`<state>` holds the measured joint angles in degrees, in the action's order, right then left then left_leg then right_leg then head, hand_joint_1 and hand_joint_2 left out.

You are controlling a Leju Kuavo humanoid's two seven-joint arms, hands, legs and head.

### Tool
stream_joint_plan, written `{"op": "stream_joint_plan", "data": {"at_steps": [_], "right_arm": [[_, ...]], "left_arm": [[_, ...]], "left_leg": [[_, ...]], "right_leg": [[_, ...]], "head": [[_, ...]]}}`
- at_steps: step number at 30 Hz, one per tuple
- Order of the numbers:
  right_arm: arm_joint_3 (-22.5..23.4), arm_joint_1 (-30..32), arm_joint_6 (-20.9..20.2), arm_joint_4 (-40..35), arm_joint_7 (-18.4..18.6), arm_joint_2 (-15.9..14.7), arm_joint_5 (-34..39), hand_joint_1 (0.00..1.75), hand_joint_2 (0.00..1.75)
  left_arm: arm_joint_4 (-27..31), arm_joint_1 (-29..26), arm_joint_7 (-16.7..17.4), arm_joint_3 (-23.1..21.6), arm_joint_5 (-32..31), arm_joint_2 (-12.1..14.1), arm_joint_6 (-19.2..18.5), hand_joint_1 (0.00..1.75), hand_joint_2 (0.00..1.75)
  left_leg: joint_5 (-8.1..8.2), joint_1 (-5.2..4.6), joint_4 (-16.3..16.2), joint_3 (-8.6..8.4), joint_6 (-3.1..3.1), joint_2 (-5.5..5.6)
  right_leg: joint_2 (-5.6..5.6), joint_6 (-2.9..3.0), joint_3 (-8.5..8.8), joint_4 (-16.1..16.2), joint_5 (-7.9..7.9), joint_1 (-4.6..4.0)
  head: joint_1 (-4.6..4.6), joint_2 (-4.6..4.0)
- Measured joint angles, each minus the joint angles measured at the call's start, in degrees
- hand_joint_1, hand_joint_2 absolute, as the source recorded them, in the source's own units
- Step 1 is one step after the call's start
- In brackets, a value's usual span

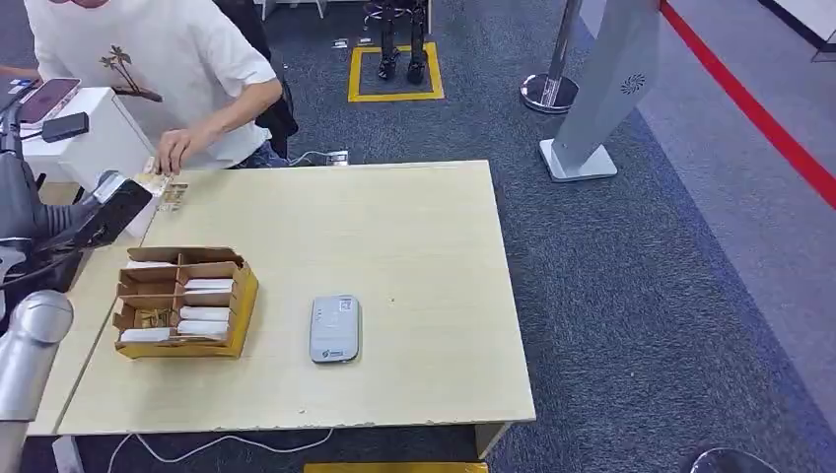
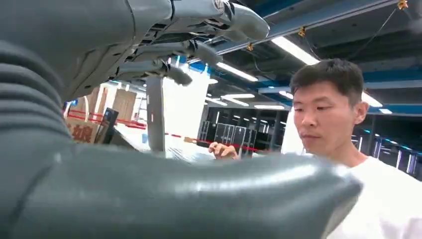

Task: Pass the card to the sensor for recognition and then transmit it.

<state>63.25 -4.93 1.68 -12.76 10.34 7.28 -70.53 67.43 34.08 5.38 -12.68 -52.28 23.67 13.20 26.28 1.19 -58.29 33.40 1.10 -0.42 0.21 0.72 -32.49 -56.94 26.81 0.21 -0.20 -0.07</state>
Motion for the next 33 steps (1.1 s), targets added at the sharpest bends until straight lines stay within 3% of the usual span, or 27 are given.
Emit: {"op": "stream_joint_plan", "data": {"at_steps": [2,3,9,15,19,23,28,33], "right_arm": [[0.0,0.0,0.0,0.0,0.0,0.0,0.0,0.0,0.0],[0.0,0.0,0.0,0.0,0.0,0.0,0.0,0.0,0.0],[0.0,0.0,0.0,0.0,0.0,0.0,0.3,0.0,0.0],[0.8,0.2,0.0,0.0,-0.2,0.0,1.8,0.0,0.0],[1.8,0.5,0.4,0.0,0.0,0.0,3.0,0.0,0.0],[2.7,0.9,0.5,0.0,0.0,0.0,3.4,0.0,0.0],[3.1,0.9,0.8,0.0,0.0,0.0,3.4,0.0,0.0],[3.7,1.3,1.0,0.0,0.0,0.0,3.4,0.0,0.0]], "left_arm": [[0.3,0.0,0.0,0.0,0.2,0.0,-0.1,0.0,0.0],[0.4,0.0,0.0,0.0,0.2,0.0,-0.3,0.0,1.75],[1.7,0.0,-0.7,0.0,2.2,0.7,-2.6,0.0,1.75],[8.1,-4.1,-3.7,0.0,12.2,2.3,-13.9,0.0,1.75],[14.4,-9.6,-4.0,-0.7,17.3,5.0,-18.6,0.0,1.75],[20.0,-15.4,-4.2,-0.9,20.7,8.6,-19.8,0.0,1.75],[22.9,-18.2,-4.3,-0.9,22.6,11.0,-21.2,0.0,1.75],[28.0,-26.8,-5.6,-0.2,26.2,16.7,-21.9,0.0,1.75]], "left_leg": [[0.0,0.0,0.0,0.0,0.0,0.0],[0.0,0.0,0.0,0.0,0.0,0.0],[0.0,0.0,0.0,0.0,0.0,0.0],[0.01,0.0,0.0,-0.01,-0.01,-0.1],[0.06,0.0,0.0,0.0,0.04,-0.13],[0.07,0.0,0.0,0.02,0.03,-0.21],[0.06,0.0,0.1,0.02,0.04,-0.2],[0.07,0.0,0.1,-0.03,0.05,-0.37]], "right_leg": [[0.0,0.0,0.0,0.0,0.0,0.0],[0.0,0.0,0.0,0.0,0.0,0.0],[0.0,0.0,0.0,0.0,0.0,0.0],[-0.08,0.0,-0.03,0.0,0.0,0.0],[-0.13,0.01,-0.05,0.0,0.02,0.0],[-0.18,-0.01,-0.12,0.0,0.04,0.0],[-0.16,-0.01,-0.05,0.0,0.03,0.0],[-0.32,0.06,-0.1,0.0,-0.01,0.0]], "head": [[0.02,0.0],[0.02,0.0],[0.02,0.0],[0.02,0.0],[0.02,-0.02],[0.02,0.0],[0.04,-0.02],[0.02,0.0]]}}
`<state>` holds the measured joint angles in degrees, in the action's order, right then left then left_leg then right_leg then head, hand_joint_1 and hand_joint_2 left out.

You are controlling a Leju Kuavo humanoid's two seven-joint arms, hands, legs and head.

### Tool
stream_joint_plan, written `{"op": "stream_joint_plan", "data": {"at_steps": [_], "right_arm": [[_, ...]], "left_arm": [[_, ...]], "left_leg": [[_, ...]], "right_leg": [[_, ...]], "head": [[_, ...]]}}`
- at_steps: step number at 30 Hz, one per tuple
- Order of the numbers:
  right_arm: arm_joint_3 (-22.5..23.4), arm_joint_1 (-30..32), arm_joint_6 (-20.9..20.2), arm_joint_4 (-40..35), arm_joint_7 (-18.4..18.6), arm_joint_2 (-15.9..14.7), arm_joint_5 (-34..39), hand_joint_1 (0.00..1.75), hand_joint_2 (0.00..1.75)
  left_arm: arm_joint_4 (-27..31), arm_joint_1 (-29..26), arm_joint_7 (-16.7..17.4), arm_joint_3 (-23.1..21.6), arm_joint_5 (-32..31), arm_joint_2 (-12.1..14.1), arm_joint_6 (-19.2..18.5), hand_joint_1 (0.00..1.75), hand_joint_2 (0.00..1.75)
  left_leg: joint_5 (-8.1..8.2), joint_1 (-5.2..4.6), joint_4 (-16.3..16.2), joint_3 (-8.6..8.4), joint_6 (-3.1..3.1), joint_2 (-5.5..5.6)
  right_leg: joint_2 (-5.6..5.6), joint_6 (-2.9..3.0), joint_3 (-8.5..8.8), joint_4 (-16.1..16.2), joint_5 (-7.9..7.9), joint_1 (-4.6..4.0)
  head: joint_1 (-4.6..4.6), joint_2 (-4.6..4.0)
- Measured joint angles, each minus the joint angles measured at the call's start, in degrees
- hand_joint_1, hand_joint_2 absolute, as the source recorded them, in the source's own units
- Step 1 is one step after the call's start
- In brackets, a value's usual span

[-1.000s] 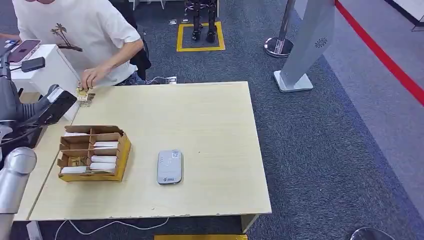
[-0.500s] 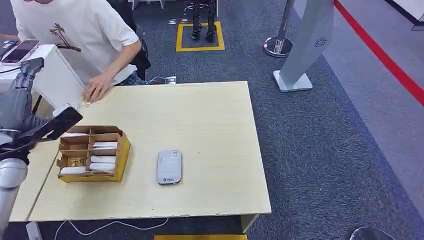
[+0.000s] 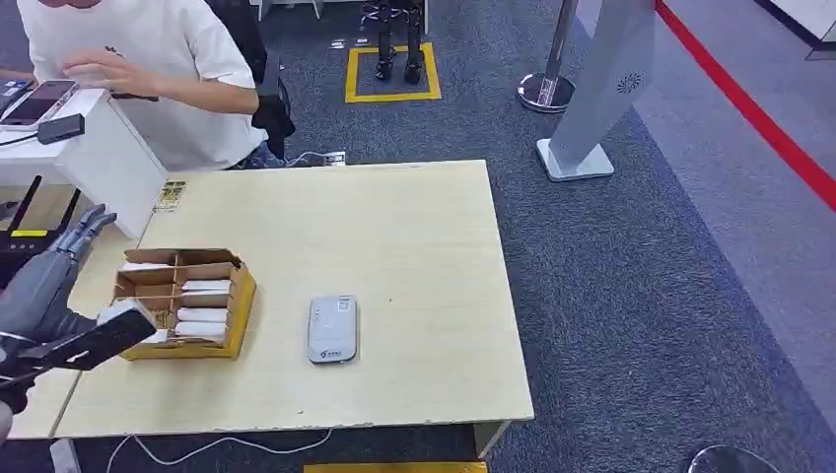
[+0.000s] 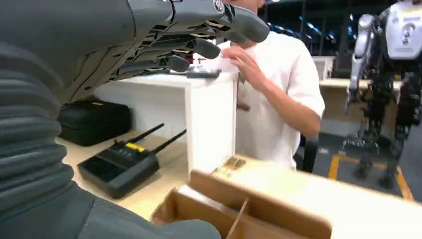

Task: Pass the card to the sensor for recognition and then transmit it.

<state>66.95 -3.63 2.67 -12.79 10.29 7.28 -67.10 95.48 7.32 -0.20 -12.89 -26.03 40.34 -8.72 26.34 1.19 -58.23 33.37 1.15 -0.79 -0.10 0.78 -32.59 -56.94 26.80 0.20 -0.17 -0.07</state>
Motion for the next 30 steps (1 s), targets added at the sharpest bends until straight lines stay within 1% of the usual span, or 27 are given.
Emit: {"op": "stream_joint_plan", "data": {"at_steps": [4,9,14,19,22,26,30], "right_arm": [[0.3,0.0,0.0,0.0,0.0,0.0,0.5,0.0,0.0],[0.4,0.1,0.3,0.0,0.2,0.0,-0.6,0.0,0.0],[0.4,0.1,0.3,0.0,0.4,0.0,-1.1,0.0,0.0],[0.4,0.1,0.3,0.0,0.5,0.0,-1.2,0.0,0.0],[0.4,0.0,0.3,0.0,0.7,0.0,-1.3,0.0,0.0],[0.4,0.0,0.3,0.0,0.8,0.0,-1.7,0.0,0.0],[0.4,0.0,0.3,0.0,0.8,0.0,-2.1,0.0,0.0]], "left_arm": [[3.5,-6.5,0.1,2.9,-1.1,2.6,1.0,0.0,1.75],[6.2,-11.9,1.3,7.1,-3.6,4.1,1.2,0.0,1.75],[7.3,-14.8,1.9,9.4,-6.1,4.3,0.8,0.0,1.75],[7.8,-18.0,2.1,10.7,-7.0,4.5,0.4,0.0,1.75],[7.8,-19.4,3.2,11.1,-7.5,4.7,-0.1,0.0,1.75],[7.4,-19.7,4.7,11.2,-10.6,4.3,0.0,0.0,1.75],[6.0,-19.5,4.7,11.1,-11.6,3.5,0.1,0.0,1.75]], "left_leg": [[0.02,0.0,0.0,0.05,-0.01,0.04],[0.02,0.0,0.0,0.05,-0.01,0.07],[0.01,0.0,0.0,0.06,-0.01,0.11],[0.01,0.0,0.0,0.06,-0.01,0.11],[0.01,0.0,0.0,0.06,-0.01,0.16],[0.01,0.0,0.0,0.08,-0.01,0.19],[0.01,0.0,0.0,0.07,-0.01,0.19]], "right_leg": [[0.05,-0.03,-0.01,0.0,0.04,0.0],[0.09,-0.05,0.0,0.0,0.06,0.0],[0.12,-0.05,0.03,0.0,0.05,0.0],[0.12,-0.06,0.03,0.0,0.05,0.0],[0.17,-0.06,0.03,0.0,0.06,0.0],[0.19,-0.06,0.03,0.0,0.06,0.0],[0.19,-0.06,0.03,0.0,0.05,0.0]], "head": [[0.0,0.0],[0.0,0.0],[0.0,-0.02],[0.02,0.0],[0.02,-0.02],[0.0,0.0],[0.0,-0.02]]}}
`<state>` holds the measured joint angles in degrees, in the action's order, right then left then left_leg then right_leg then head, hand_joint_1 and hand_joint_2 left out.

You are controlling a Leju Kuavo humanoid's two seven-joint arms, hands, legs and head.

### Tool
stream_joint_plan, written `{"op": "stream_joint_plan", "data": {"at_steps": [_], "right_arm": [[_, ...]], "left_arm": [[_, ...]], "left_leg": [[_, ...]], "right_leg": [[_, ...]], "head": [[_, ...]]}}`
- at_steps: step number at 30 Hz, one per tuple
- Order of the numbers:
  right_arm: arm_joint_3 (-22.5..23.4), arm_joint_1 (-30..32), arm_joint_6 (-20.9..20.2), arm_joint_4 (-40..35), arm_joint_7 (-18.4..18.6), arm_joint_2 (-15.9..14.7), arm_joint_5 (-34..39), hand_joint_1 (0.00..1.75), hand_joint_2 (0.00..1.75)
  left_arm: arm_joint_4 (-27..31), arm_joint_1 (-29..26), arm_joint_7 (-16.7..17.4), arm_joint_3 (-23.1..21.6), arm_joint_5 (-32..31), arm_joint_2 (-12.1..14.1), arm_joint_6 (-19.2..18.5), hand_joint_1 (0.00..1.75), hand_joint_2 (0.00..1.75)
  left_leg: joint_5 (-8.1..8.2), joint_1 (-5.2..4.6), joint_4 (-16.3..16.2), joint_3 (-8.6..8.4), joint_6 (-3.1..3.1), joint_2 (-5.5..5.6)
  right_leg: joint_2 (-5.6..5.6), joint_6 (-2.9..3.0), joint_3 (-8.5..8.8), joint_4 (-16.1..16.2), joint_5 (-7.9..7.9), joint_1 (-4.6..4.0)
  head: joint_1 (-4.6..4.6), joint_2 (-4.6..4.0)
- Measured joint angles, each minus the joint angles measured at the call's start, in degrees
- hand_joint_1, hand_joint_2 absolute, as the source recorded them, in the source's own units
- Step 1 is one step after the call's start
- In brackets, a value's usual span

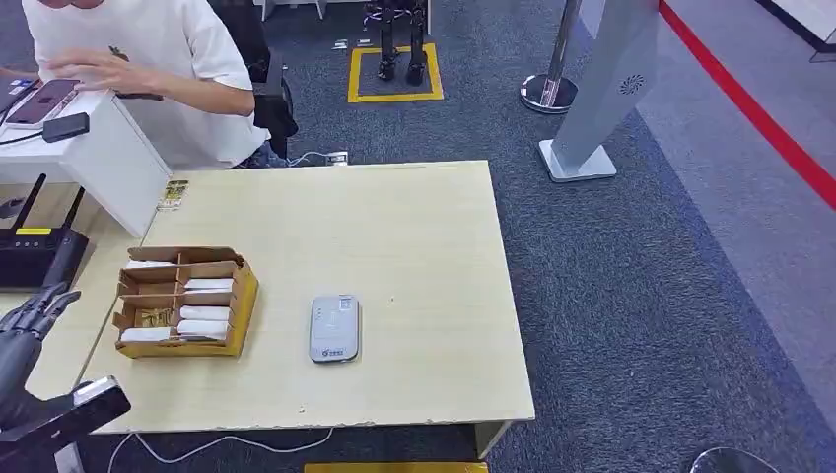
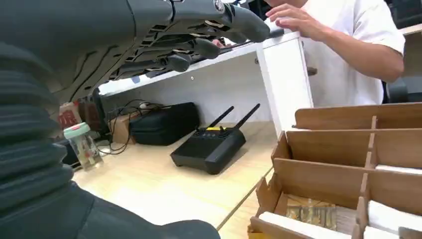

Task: Pass the card to the sensor for recognition and then transmit it.

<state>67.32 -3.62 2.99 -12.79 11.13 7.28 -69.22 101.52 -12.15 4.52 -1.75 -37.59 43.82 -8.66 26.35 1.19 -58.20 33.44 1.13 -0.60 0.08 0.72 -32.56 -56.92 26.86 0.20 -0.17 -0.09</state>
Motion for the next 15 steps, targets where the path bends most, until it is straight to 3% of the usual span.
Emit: {"op": "stream_joint_plan", "data": {"at_steps": [7,15], "right_arm": [[0.0,-0.1,-0.1,0.0,0.0,0.0,-0.3,0.0,0.0],[0.0,-0.3,-0.2,0.0,0.0,0.0,-1.2,0.0,0.0]], "left_arm": [[-3.1,2.1,-0.2,-0.7,-1.7,-1.9,0.1,0.0,1.75],[-7.2,7.0,-0.9,-4.8,-2.6,-4.8,-0.1,0.0,1.75]], "left_leg": [[0.0,0.0,0.0,0.0,0.0,0.03],[0.0,-0.01,0.0,0.0,0.0,0.09]], "right_leg": [[0.03,0.0,0.0,0.0,0.0,0.0],[0.07,0.0,0.01,0.0,-0.01,0.01]], "head": [[0.02,0.0],[0.02,0.0]]}}
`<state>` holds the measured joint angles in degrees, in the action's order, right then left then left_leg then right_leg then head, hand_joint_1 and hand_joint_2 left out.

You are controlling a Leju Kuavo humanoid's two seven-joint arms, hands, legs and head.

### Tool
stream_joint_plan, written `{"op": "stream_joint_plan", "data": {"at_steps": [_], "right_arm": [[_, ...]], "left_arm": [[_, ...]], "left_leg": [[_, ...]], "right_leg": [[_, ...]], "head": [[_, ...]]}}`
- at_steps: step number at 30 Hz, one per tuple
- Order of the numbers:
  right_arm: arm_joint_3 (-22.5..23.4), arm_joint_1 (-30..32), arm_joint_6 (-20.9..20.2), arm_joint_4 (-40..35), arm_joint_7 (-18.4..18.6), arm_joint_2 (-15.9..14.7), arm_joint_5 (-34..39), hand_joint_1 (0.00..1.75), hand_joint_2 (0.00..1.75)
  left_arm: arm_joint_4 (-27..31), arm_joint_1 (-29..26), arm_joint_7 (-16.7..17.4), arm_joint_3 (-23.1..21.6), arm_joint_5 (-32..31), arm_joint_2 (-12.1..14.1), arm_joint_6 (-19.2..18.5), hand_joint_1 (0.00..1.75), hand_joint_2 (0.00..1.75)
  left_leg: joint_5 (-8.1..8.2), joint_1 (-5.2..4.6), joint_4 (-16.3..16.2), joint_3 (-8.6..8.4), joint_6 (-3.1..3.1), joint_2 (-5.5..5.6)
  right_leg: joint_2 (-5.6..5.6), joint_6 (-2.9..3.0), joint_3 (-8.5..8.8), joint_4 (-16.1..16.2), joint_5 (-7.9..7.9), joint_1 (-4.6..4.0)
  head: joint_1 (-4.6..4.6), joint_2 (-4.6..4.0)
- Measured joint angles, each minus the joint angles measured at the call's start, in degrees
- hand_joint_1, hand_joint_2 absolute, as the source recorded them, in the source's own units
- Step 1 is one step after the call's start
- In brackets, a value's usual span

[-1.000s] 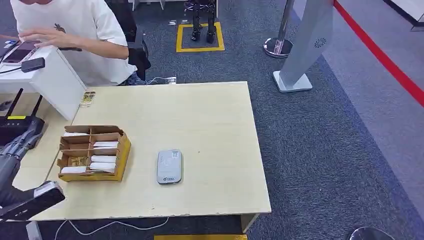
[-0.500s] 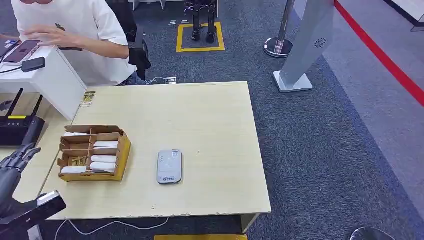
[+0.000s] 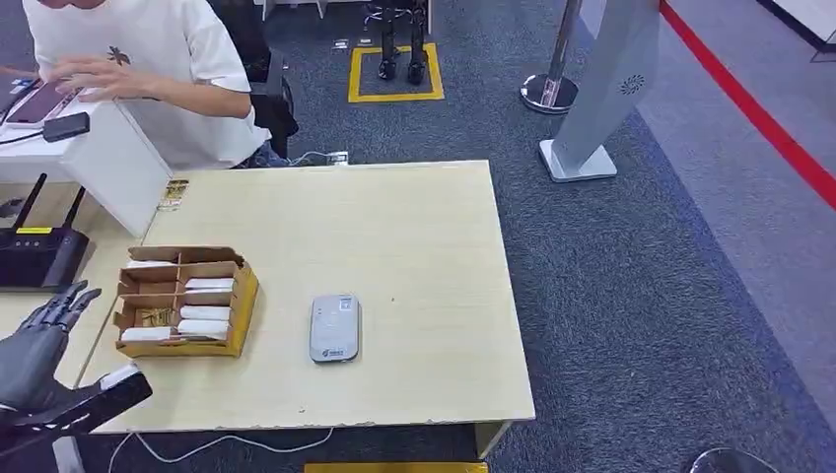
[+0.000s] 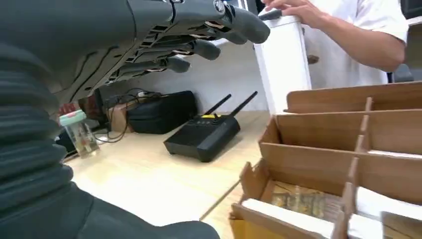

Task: Pass the card to the sensor for recognition and then transmit it.

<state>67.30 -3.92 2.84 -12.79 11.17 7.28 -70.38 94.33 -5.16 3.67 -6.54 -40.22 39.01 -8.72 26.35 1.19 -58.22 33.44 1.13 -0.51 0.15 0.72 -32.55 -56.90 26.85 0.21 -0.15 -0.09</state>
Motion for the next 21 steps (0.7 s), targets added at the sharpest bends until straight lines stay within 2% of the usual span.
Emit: {"op": "stream_joint_plan", "data": {"at_steps": [9,21], "right_arm": [[-0.3,-0.2,-0.2,0.0,0.0,0.0,-0.3,0.0,0.0],[-0.3,-0.2,-0.2,0.0,0.0,0.0,-0.3,0.0,0.0]], "left_arm": [[-4.9,5.0,-0.7,-4.7,-0.5,-3.5,0.0,0.0,1.75],[-7.0,6.1,-0.8,-5.8,-0.5,-4.8,0.1,0.0,1.75]], "left_leg": [[0.0,0.0,0.0,0.0,0.01,0.0],[0.0,0.0,0.0,0.0,0.0,0.0]], "right_leg": [[-0.01,0.0,-0.01,0.0,-0.01,0.0],[-0.01,0.0,-0.02,0.0,-0.01,0.0]], "head": [[-0.02,0.0],[-0.02,0.0]]}}
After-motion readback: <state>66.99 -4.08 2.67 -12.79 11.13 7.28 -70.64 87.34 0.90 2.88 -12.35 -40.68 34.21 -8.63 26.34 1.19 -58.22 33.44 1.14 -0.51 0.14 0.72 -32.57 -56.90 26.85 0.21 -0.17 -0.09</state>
